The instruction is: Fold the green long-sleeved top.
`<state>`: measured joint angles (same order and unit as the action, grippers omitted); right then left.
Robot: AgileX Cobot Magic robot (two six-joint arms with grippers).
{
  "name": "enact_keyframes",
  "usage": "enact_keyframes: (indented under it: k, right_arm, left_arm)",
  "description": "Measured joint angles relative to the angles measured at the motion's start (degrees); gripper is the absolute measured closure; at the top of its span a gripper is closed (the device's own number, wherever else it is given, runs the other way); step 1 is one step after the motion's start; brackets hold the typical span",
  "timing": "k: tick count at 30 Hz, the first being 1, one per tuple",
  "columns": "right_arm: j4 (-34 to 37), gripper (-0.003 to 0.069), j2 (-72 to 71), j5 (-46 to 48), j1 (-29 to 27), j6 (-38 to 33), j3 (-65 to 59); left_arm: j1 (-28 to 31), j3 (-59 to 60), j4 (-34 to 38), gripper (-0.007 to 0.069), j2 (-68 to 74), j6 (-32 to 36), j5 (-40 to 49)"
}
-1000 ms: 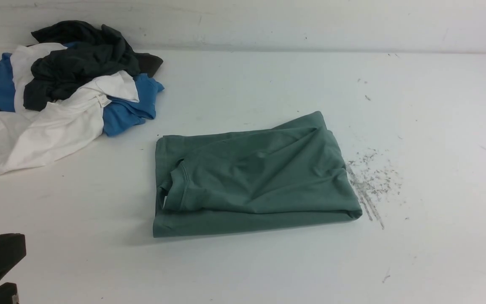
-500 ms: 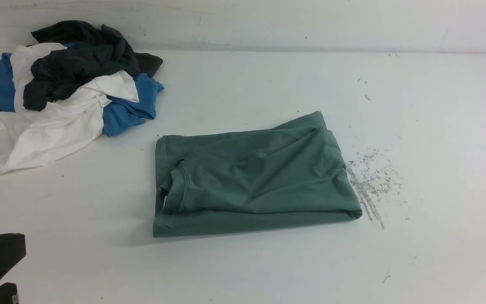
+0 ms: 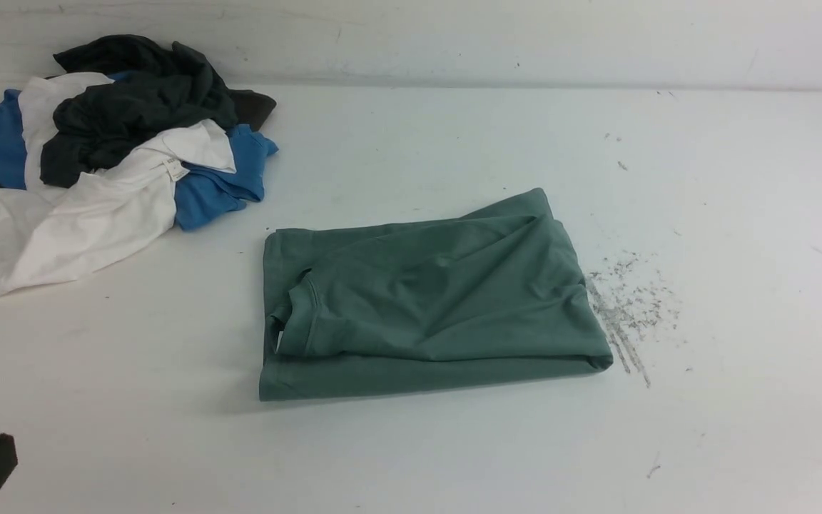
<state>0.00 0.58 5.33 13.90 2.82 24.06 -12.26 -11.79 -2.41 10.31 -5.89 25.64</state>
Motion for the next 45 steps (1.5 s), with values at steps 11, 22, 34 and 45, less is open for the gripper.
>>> enact_keyframes:
  k: [11,22,34,45]
  right_arm:
    - [0.0,0.0673,-0.02,0.07,-0.11,0.0,0.0]
    - [0.0,0.0673,-0.07,0.17,-0.11,0.0,0.0]
    - [0.0,0.0673,-0.07,0.33,-0.11,0.0,0.0]
    - [0.0,0.0673,-1.12,1.4,-0.68,0.0,-0.92]
  left_arm:
    - [9.58,12.95,5.64,0.0628,-10.9,12.82,-3.76]
    - [9.64,12.95,5.64,0.0628,-10.9,12.82,-3.78]
    - [9.64,12.95,5.64,0.0628,-10.9,12.77,-3.78]
    - [9.64,12.95,5.64,0.0628,-10.9,12.77,-3.78]
